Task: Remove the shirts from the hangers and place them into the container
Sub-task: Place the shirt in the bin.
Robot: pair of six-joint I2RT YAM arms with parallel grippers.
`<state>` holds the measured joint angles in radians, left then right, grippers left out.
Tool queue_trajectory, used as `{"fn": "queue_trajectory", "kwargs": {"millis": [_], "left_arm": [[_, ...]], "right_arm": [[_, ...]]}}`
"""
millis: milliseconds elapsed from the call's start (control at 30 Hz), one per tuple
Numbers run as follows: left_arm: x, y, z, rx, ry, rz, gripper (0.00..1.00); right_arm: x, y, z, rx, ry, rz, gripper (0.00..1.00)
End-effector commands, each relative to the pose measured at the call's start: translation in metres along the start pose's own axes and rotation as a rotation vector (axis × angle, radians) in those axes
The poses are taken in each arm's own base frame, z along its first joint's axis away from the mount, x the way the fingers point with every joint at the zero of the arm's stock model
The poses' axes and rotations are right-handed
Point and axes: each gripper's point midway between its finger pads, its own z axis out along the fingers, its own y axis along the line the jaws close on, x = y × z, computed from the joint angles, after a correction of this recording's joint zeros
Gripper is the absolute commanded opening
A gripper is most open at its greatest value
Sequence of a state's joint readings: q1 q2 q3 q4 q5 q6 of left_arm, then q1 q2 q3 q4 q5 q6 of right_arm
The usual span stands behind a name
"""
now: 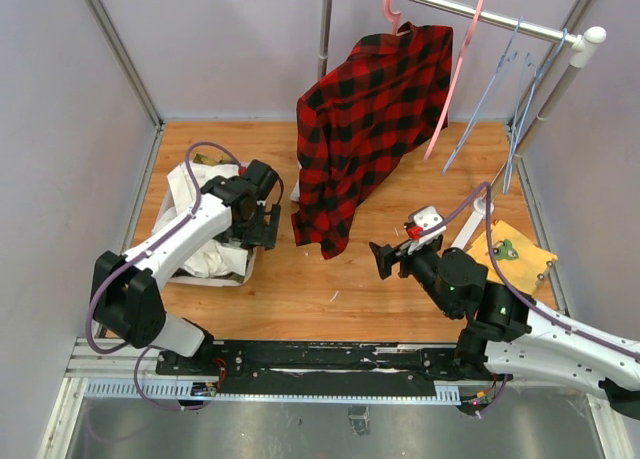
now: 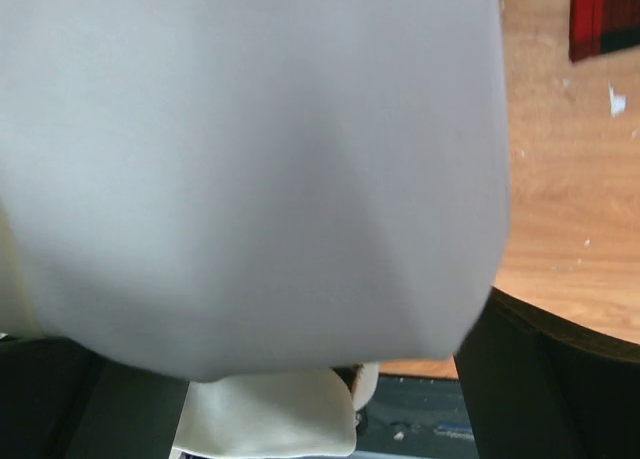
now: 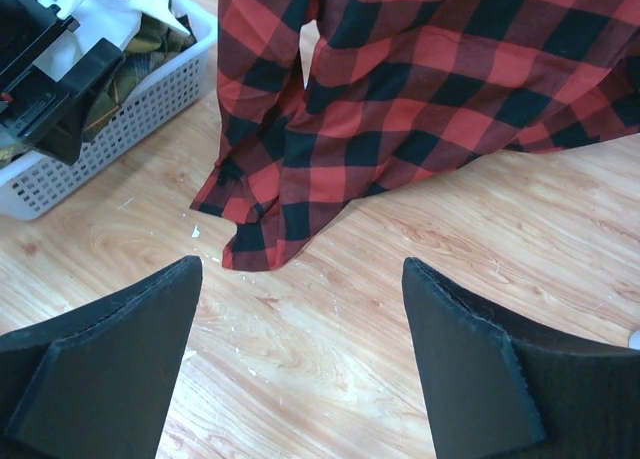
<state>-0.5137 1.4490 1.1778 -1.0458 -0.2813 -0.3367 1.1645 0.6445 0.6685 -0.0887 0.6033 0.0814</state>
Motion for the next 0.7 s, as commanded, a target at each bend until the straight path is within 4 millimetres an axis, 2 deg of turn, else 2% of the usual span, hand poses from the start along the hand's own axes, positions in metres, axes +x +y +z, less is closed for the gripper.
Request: {"fn": "queue_trajectory", "kwargs": {"millis": [0, 100, 233, 300, 367, 467, 667], "left_arm": [[-0.044, 0.009, 0.004, -0.017, -0.172, -0.088, 1.0], [-0.041, 0.008, 0.017, -0.014, -0.188, -0.11, 1.0], [-0.001, -0.003, 0.05, 0.014, -0.037, -0.083, 1.0], [0.007, -0.002, 0.053, -0.011, -0.013, -0.078, 1.0], [0.003, -0.005, 0.044, 0.005, -0.034, -0.078, 1.0], [-0.01, -0.001, 0.02, 0.024, -0.101, -0.101, 1.0], [-0.041, 0.027, -0.044, -0.01, -0.305, -0.179, 1.0]], "right_arm": [[0.003, -0.013, -0.006, 0.049, -0.008, -0.007, 0.82], [0.003, -0.015, -0.007, 0.055, -0.011, -0.009, 0.83], [0.004, -0.015, -0.006, 0.058, -0.007, -0.015, 0.83], [0.004, -0.015, -0.005, 0.058, -0.004, -0.018, 0.83], [0.004, -0.015, -0.006, 0.056, -0.003, -0.021, 0.83], [0.004, -0.016, -0.006, 0.059, -0.005, -0.02, 0.83], [0.003, -0.016, -0.007, 0.059, -0.008, -0.013, 0.83]]}}
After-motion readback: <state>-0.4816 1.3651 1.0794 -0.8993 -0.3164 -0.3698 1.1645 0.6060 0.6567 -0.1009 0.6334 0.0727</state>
